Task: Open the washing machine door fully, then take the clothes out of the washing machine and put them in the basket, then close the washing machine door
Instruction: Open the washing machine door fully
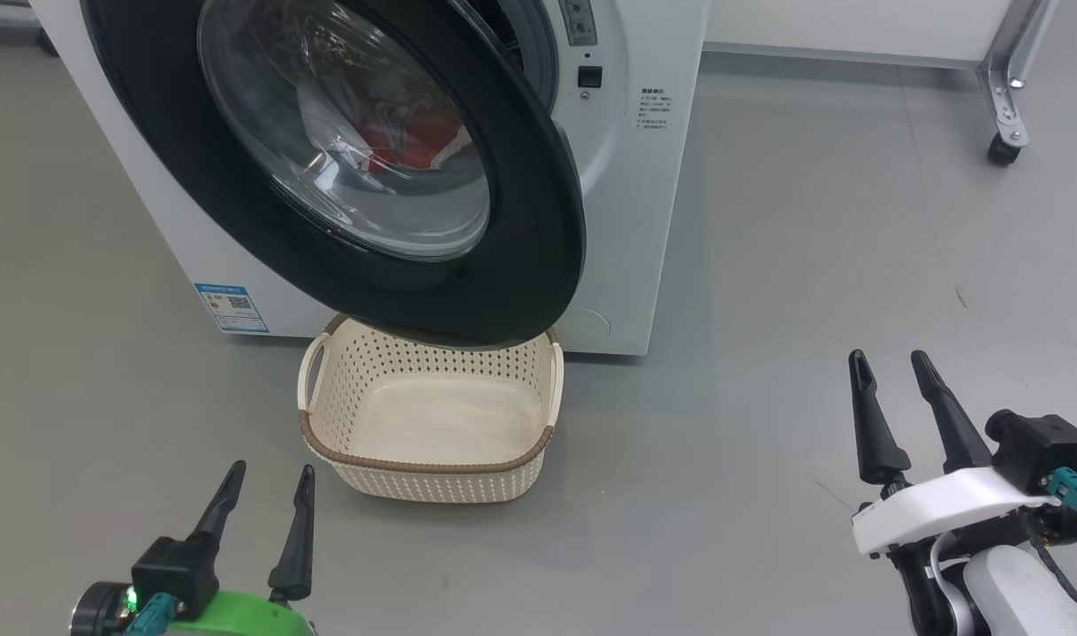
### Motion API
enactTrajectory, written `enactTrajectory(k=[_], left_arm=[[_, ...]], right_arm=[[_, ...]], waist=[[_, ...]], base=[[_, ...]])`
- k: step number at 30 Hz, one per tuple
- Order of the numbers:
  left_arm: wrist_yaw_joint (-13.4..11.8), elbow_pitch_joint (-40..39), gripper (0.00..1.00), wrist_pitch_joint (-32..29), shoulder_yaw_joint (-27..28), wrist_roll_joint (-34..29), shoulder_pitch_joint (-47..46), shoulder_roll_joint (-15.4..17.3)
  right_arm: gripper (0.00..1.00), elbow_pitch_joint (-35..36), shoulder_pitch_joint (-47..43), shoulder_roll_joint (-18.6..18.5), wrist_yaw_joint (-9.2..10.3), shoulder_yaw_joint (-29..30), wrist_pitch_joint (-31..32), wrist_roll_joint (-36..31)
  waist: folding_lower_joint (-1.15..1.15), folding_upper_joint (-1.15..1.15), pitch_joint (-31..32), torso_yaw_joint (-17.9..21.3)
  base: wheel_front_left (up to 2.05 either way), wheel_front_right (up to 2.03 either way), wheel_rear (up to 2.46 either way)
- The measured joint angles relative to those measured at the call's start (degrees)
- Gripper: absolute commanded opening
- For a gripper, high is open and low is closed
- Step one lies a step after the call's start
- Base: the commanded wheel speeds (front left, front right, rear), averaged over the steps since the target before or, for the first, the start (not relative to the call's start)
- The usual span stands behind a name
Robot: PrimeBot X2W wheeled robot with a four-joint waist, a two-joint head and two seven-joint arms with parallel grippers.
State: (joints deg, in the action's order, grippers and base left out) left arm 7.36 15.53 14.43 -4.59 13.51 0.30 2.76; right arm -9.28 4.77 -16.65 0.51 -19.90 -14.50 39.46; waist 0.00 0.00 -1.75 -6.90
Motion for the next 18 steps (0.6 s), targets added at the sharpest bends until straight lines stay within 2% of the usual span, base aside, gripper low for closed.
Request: enactTrajectory(k=[11,18], left_arm=[[0.0,-0.3,1.00,0.0,-0.3,-0.4,0.0,0.0],[0.0,-0.3,1.00,0.0,-0.5,-0.4,0.0,0.0]], right_arm=[[1.00,5.1,-5.2,1.1,1.12,3.0,0.0,-3.9],[1.00,6.8,-7.7,2.0,1.14,3.6,0.0,-5.3]], waist=[[0.00,0.00,-0.1,0.6],[0.00,0.00,0.0,0.7]], base=[[0.00,0.00,0.00],[0.00,0.00,0.00]])
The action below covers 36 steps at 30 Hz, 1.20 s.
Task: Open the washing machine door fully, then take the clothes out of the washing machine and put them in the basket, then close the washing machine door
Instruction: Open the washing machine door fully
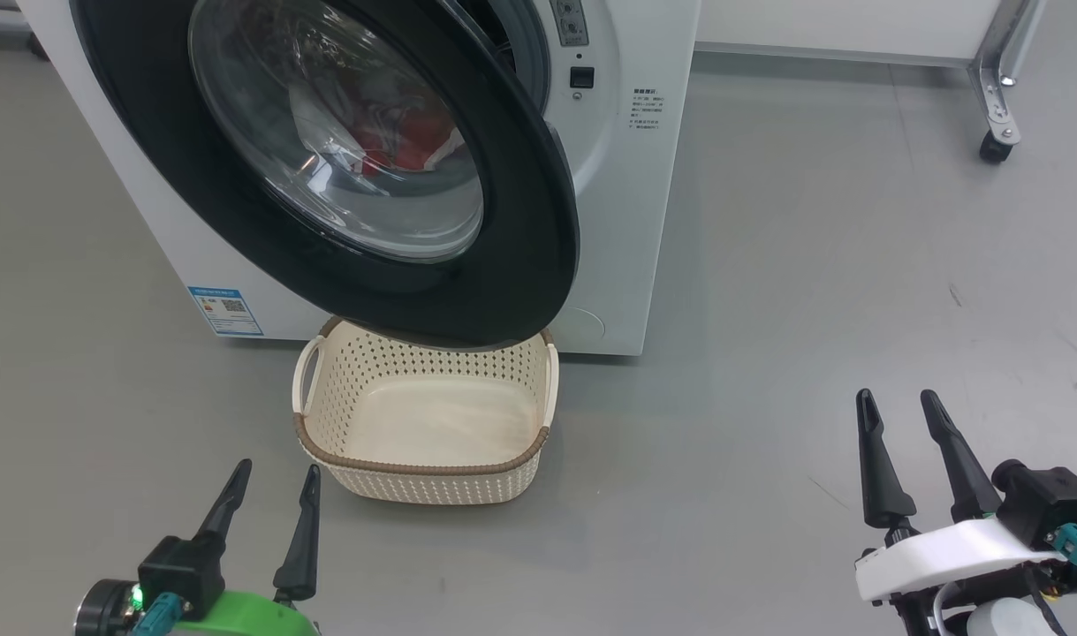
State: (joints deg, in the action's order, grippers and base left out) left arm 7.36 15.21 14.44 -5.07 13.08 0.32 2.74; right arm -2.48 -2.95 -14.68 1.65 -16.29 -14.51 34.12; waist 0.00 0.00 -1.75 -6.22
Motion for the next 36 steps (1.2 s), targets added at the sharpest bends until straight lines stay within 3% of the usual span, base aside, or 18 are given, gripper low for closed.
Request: enactTrajectory(k=[16,36], left_arm=[[0.0,0.0,1.00,0.0,-0.5,-0.1,0.0,0.0],[0.0,0.0,1.00,0.0,-0.7,-0.2,0.0,0.0]], right_arm=[[1.00,2.1,-3.0,1.4,-0.10,1.7,0.0,-2.4],[1.00,2.7,-4.7,3.2,-1.56,3.3,0.0,-4.0]], waist=[[0.00,0.00,-0.5,-0.4],[0.00,0.00,-0.4,-0.4]], base=[[0.00,0.00,0.00],[0.00,0.00,0.00]])
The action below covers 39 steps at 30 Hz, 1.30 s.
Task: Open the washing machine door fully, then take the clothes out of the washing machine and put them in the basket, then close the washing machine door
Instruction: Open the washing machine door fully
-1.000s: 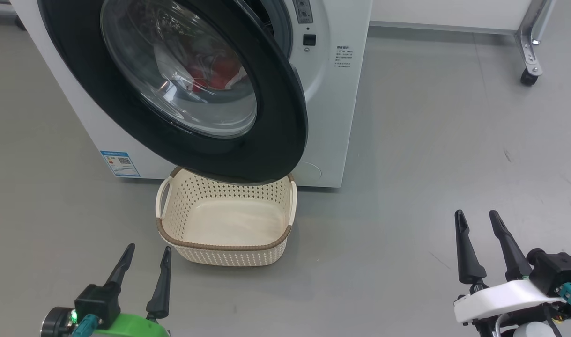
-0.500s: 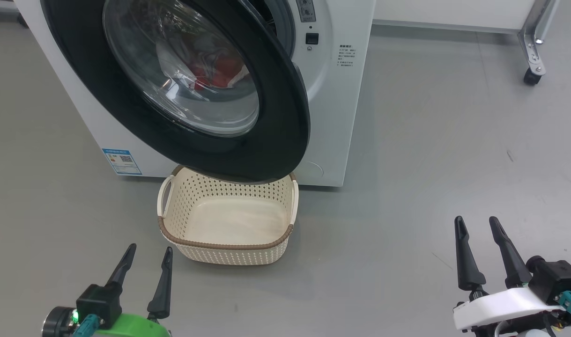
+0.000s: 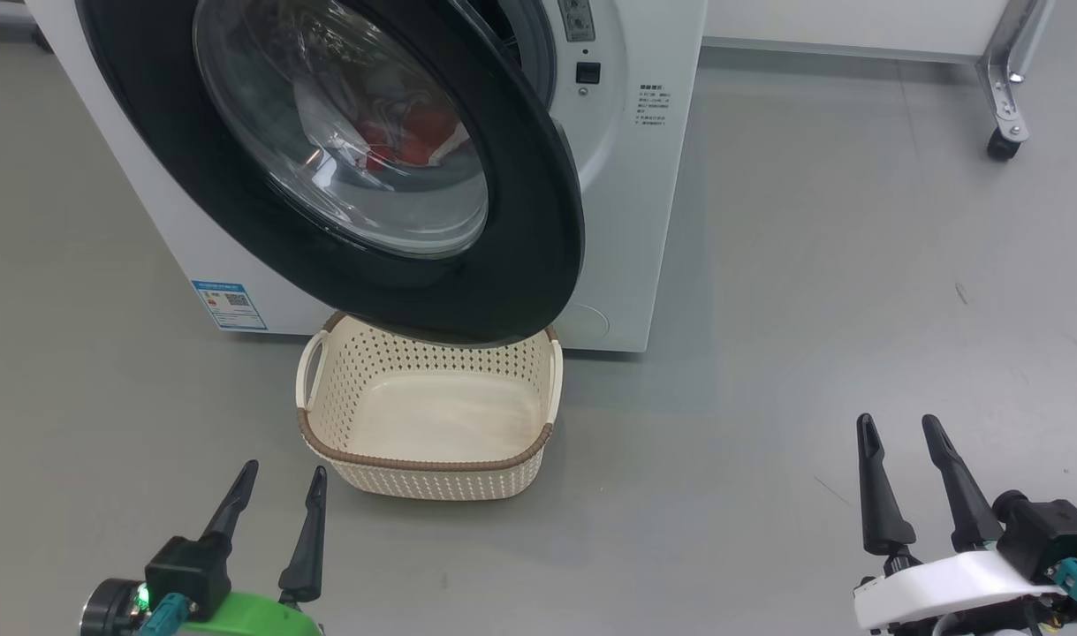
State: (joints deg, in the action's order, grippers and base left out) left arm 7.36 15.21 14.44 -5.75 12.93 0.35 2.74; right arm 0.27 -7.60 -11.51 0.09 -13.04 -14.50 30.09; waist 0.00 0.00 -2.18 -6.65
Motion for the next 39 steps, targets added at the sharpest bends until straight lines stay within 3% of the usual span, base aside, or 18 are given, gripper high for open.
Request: enactTrajectory(k=[23,39], left_arm=[[0.0,-0.5,1.00,0.0,-1.1,0.0,0.0,0.0],[0.0,-1.3,1.00,0.0,-3.6,0.2,-2.9,0.1]], right_arm=[[1.00,0.9,0.4,0.8,-0.65,2.3,0.0,-2.5],[1.00,1.4,12.4,-3.1,-2.05,3.3,1.3,-4.7]], waist=[[0.00,0.00,-2.3,-0.9],[0.00,0.00,-8.6,-3.4]], base=[[0.00,0.00,0.00],[0.00,0.00,0.00]])
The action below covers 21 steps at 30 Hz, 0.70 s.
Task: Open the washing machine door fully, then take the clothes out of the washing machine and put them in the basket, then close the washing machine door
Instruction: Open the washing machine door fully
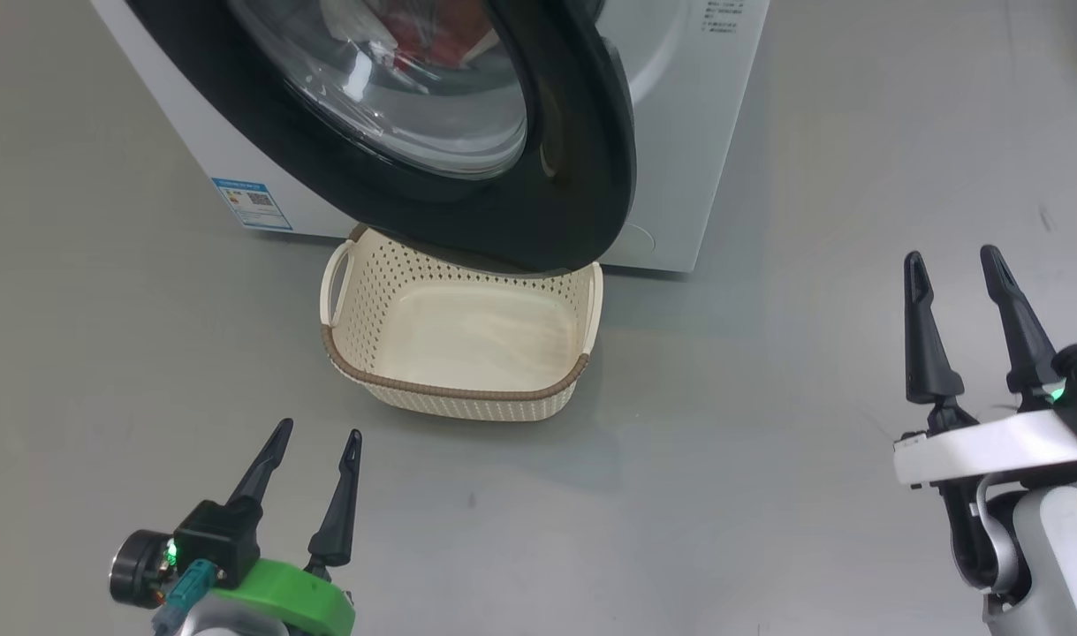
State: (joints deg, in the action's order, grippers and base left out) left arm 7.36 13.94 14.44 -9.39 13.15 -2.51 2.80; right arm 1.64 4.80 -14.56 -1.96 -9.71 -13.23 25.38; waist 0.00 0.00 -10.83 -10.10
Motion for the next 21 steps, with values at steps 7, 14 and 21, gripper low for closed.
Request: enactTrajectory(k=[7,14,21], left_arm=[[0.0,-0.1,1.00,0.0,-1.5,1.4,-2.1,0.0],[0.0,-0.2,1.00,0.0,-2.4,2.1,-4.4,-0.1],[0.0,-0.1,1.00,0.0,-3.3,3.0,-6.1,-0.1]], right_arm=[[0.00,-0.4,6.9,0.0,-1.48,-0.4,3.3,1.8],[0.00,-3.1,13.0,5.6,-1.47,3.4,9.1,15.3],[0.00,-5.6,19.8,11.6,-0.14,7.8,17.5,32.4]], waist=[[0.00,0.00,-3.2,-1.8],[0.00,0.00,-6.2,-3.7],[0.00,0.00,-8.8,-5.6]], base=[[0.00,0.00,0.00],[0.00,0.00,0.00],[0.00,0.00,0.00]])
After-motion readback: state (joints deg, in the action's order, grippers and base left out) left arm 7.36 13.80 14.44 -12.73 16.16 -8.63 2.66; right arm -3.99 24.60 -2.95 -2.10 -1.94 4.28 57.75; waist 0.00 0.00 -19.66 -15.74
